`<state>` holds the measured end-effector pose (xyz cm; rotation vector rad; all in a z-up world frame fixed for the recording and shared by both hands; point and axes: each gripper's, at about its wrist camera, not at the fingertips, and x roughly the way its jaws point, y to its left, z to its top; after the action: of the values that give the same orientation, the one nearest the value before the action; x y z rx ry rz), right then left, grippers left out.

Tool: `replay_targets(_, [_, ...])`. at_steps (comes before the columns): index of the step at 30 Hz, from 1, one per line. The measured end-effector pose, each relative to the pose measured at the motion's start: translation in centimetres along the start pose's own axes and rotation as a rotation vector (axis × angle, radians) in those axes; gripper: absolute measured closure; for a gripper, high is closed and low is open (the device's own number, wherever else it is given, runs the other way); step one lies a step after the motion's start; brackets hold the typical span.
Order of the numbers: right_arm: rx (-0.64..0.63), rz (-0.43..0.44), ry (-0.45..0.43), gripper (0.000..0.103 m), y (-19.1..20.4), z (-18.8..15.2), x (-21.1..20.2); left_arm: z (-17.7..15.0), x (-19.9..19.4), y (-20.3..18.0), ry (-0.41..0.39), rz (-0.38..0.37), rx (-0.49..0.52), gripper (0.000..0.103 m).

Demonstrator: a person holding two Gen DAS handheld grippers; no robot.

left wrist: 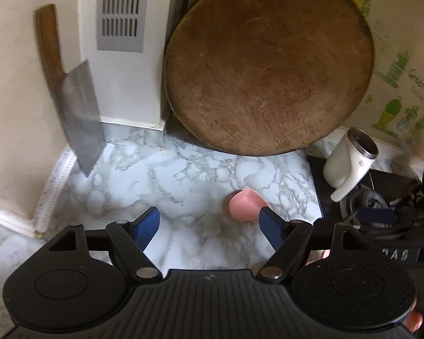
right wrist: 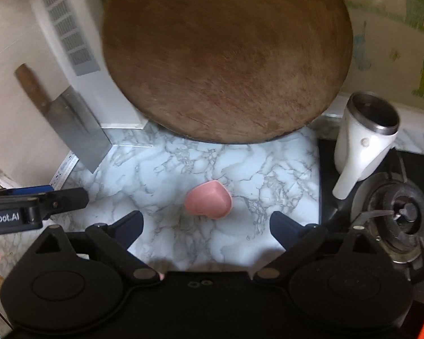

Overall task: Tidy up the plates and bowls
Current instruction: 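Move both open grippers to the small pink heart-shaped dish, then close both grippers on the pink heart dish rim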

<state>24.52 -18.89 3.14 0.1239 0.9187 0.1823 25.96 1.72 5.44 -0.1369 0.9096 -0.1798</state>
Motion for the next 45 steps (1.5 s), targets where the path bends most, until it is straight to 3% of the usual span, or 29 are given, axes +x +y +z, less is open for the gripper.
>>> replay_targets(5, [0.017,0.011,0.047,0.009,-1.7,1.2,3.1,1.2,3.7,-1.1,0.047,0.021,-0.042,0.026])
replay_targets(19, [0.004,0.033,0.158,0.03,-3.8,2.1,10.5,2.2,13.7,-2.9,0.185,0.112,-0.06,0.026])
replay_targets(25, [0.008,0.037,0.189,0.047,-4.5,2.3,12.8,1.7,16.5,-2.9,0.222,0.11,-0.047,0.027])
replay_targets(27, [0.005,0.036,0.192,0.051,-4.6,2.4,13.2,1.4,17.2,-3.0,0.24,0.097,-0.044,0.041])
replay_targets(30, [-0.003,0.048,0.204,0.058,-4.5,2.3,13.8,1.0,17.9,-3.3,0.252,0.095,-0.036,0.045])
replay_targets(33, [-0.013,0.053,0.212,0.063,-4.3,2.0,14.2,0.9,18.5,-3.4,0.27,0.082,-0.041,0.06])
replay_targets(41, [-0.018,0.057,0.221,0.078,-4.0,1.6,14.7,0.6,19.2,-3.7,0.279,0.068,-0.041,0.08])
replay_targets(45, [-0.01,0.064,0.218,0.094,-4.0,1.4,14.8,0.4,19.5,-3.6,0.293,0.047,-0.051,0.09])
